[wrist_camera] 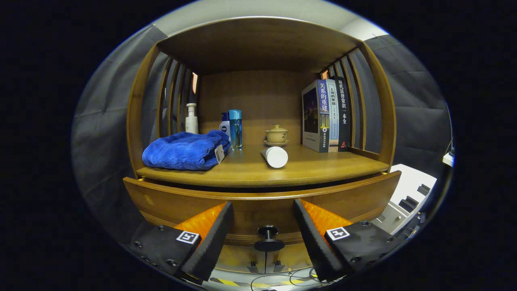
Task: Pull open the drawer, take out the items inside it, and place them on the countertop above the cabinet.
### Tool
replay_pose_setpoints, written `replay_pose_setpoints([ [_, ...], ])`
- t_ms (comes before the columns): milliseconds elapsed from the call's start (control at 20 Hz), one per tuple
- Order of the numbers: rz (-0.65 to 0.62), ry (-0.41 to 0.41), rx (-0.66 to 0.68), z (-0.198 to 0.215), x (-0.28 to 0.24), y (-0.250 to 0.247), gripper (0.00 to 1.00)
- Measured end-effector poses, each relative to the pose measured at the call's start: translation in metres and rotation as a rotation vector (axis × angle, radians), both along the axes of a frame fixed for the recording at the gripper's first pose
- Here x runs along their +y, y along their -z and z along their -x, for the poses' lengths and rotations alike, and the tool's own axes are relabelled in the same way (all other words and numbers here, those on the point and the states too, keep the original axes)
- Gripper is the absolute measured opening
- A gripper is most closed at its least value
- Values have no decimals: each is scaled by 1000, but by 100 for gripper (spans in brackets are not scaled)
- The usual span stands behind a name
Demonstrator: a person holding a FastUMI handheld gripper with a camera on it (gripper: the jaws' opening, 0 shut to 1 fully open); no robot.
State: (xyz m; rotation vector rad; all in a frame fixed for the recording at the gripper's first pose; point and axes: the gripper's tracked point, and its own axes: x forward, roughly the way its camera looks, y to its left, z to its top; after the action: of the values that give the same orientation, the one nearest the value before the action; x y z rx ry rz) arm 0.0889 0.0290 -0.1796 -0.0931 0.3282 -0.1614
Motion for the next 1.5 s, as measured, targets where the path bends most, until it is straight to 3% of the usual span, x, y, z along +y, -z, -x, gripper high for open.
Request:
replay_pose_setpoints([
  [300,-1,4,-2,-19,-2,3,99],
  [550,14,-20,-15,0,2,-8,98],
  [1050,-2,-145,-109,111,18,-143,97],
  [1500,2,-133,-169,191,-9,-224,97],
])
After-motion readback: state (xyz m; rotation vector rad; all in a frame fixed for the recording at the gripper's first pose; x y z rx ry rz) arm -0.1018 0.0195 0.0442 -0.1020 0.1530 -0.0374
